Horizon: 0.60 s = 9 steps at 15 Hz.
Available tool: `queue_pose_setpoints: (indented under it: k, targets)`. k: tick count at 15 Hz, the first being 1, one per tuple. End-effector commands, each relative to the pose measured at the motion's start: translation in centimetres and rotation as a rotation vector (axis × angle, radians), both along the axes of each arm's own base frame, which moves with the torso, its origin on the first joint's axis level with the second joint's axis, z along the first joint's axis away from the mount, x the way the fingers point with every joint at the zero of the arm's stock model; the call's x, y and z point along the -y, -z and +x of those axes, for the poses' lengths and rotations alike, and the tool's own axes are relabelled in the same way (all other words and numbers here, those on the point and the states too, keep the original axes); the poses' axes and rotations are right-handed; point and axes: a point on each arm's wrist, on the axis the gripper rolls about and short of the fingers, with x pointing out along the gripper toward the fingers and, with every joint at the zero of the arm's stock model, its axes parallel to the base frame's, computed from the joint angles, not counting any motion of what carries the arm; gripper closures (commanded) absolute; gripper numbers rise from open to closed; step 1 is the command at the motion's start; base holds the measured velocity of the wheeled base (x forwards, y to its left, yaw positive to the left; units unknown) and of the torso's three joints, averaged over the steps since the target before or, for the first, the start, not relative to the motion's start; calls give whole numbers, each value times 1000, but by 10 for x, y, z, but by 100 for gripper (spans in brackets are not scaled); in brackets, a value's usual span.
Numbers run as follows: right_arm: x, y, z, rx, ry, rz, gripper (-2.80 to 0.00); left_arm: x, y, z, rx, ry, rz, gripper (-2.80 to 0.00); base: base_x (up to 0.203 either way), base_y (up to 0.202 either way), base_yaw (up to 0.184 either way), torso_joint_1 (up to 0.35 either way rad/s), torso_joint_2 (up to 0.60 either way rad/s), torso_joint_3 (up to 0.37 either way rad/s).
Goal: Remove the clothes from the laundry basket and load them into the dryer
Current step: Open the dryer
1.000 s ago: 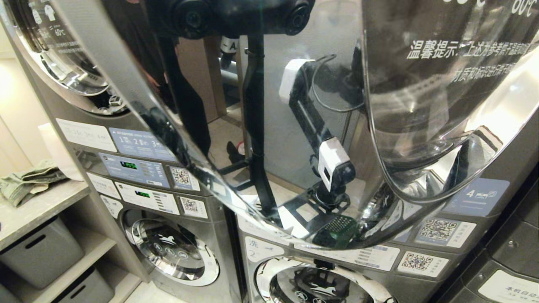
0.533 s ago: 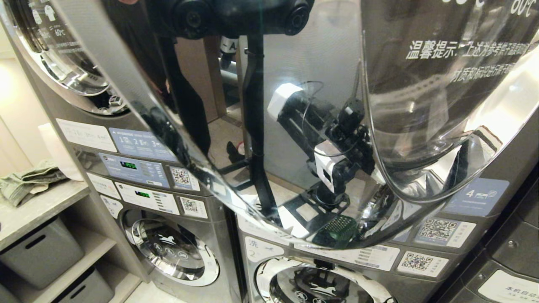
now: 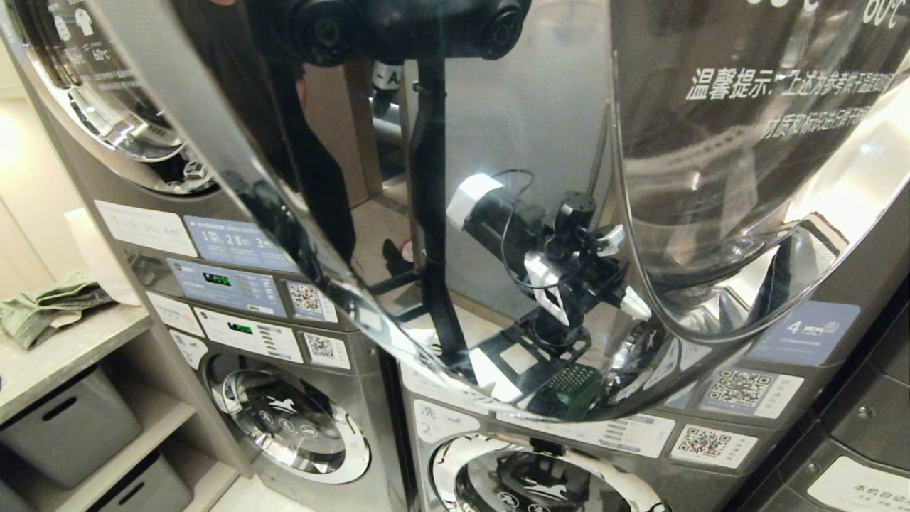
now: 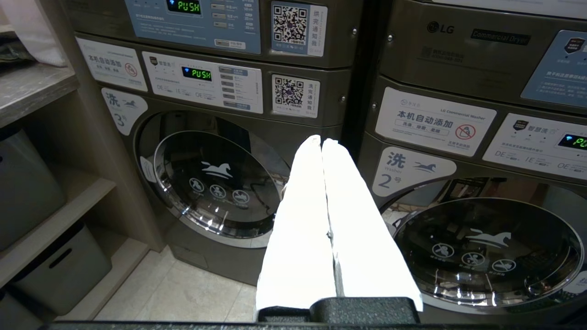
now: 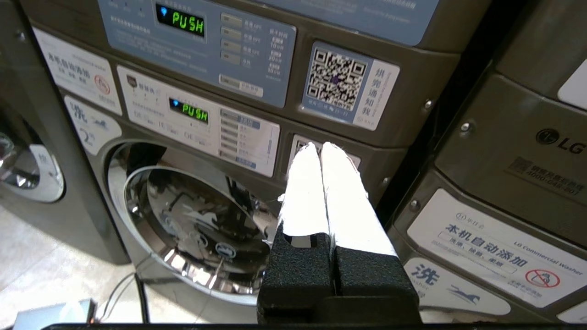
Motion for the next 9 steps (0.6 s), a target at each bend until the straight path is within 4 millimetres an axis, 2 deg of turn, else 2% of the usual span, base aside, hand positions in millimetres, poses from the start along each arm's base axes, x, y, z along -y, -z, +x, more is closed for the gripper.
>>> queue_pose_setpoints:
  k: [1, 9]
  targets:
    - [0, 2, -2, 22, 1, 3, 0, 0, 0, 0, 1, -1, 0, 0, 0, 0, 0, 0, 0, 0]
    - [1, 1, -2, 29, 27, 98, 0, 0, 0, 0, 1, -1, 0, 0, 0, 0, 0, 0, 0, 0]
